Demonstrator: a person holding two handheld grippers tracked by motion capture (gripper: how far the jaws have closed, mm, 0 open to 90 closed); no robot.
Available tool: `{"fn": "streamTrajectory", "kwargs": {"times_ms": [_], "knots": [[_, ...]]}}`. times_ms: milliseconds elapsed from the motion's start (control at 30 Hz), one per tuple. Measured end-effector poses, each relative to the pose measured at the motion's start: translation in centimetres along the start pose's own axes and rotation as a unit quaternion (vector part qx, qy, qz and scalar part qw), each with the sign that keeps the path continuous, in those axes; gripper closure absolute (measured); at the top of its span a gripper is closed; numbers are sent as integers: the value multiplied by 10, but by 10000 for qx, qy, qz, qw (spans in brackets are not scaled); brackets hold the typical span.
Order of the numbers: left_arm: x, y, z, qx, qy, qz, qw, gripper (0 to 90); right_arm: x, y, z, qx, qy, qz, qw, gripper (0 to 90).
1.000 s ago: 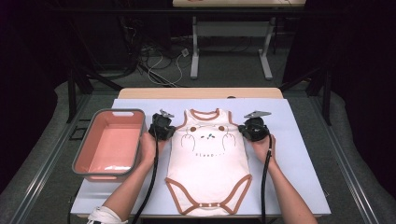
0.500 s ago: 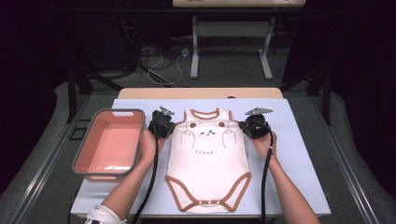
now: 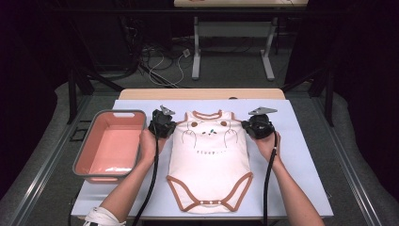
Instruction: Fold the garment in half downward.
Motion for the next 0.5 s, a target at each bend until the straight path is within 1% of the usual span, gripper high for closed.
{"fn": "streamTrajectory", "kwargs": {"times_ms": [67,100,267,333,500], "knots": [[0,1,2,-7,14,-36,10000,864,1,0,2,9,-8,-9,10000,874],[0,2,3,0,44,-12,10000,864,1,1,3,-11,-16,23,10000,874],[0,5,7,-54,45,-60,10000,864,3,0,10,-90,-65,32,9999,874],[-1,6,9,-78,50,-64,9999,864,3,0,13,-106,-58,105,9999,873],[-3,8,14,-89,60,-142,9998,864,4,2,18,-141,-108,151,9997,873]]}}
Point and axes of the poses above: each handheld gripper's, and its own axes: z roughly backward along the jaws, y roughly out of its underside, x roughly to its left, the point moved 2 cm from there along -z, roughly forward along the jaws, and after that the axes turned 12 degrees about x, right-handed, at the moved point
